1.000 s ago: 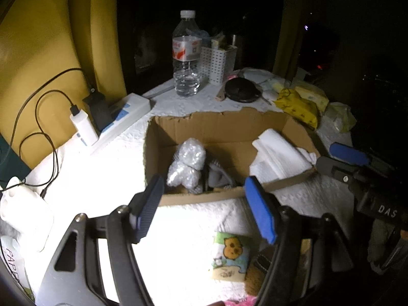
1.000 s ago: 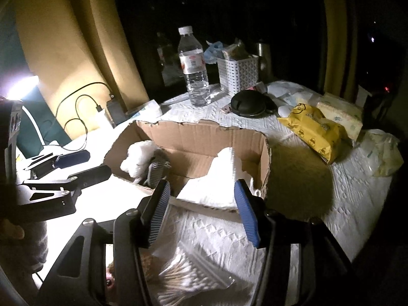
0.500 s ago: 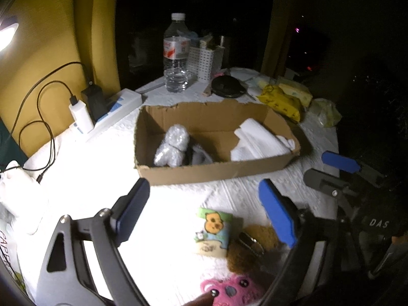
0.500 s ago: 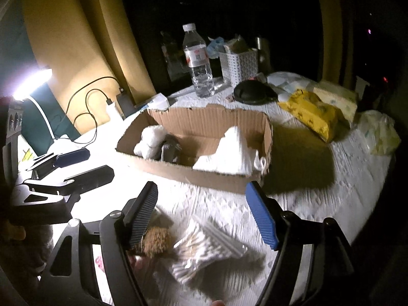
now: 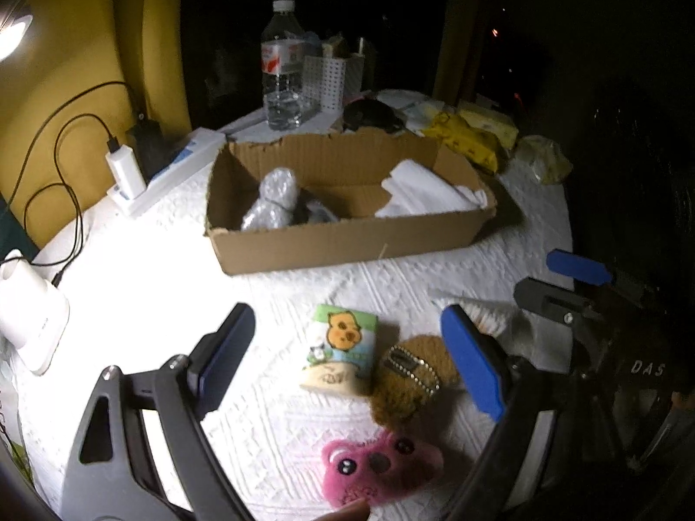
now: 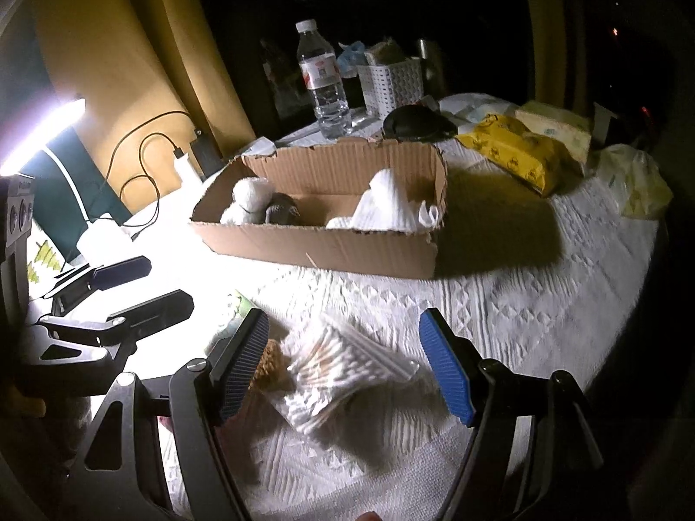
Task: Organize soft objects
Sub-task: 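Close the left gripper on the capybara tissue pack while the right gripper grasps the cotton-swab bag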
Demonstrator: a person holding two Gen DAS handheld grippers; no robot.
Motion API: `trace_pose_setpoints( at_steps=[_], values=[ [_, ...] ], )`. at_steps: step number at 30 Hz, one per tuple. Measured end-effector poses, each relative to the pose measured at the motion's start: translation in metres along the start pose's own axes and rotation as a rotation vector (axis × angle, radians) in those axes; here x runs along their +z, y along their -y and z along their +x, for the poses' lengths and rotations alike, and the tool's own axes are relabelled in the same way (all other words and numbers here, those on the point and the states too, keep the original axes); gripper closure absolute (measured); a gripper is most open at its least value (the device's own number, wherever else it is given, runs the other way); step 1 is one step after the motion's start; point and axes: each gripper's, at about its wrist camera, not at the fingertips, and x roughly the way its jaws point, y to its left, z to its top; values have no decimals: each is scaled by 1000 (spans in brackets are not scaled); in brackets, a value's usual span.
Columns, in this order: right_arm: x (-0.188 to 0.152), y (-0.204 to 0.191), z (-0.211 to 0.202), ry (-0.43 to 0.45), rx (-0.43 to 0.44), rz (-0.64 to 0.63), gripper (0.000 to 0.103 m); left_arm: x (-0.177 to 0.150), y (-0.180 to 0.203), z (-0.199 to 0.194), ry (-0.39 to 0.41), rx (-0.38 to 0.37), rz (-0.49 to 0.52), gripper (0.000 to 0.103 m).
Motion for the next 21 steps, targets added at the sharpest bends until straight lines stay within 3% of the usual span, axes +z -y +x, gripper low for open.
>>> trace_pose_setpoints(
  at_steps=[11,21],
  values=[
    [-27,4,18,-55,14,35,28,-21,0,19,-60,15,-1,14],
    [-37,4,31,-90,31,54,28,-25,-14,46,-118,79,-6,14]
  ],
)
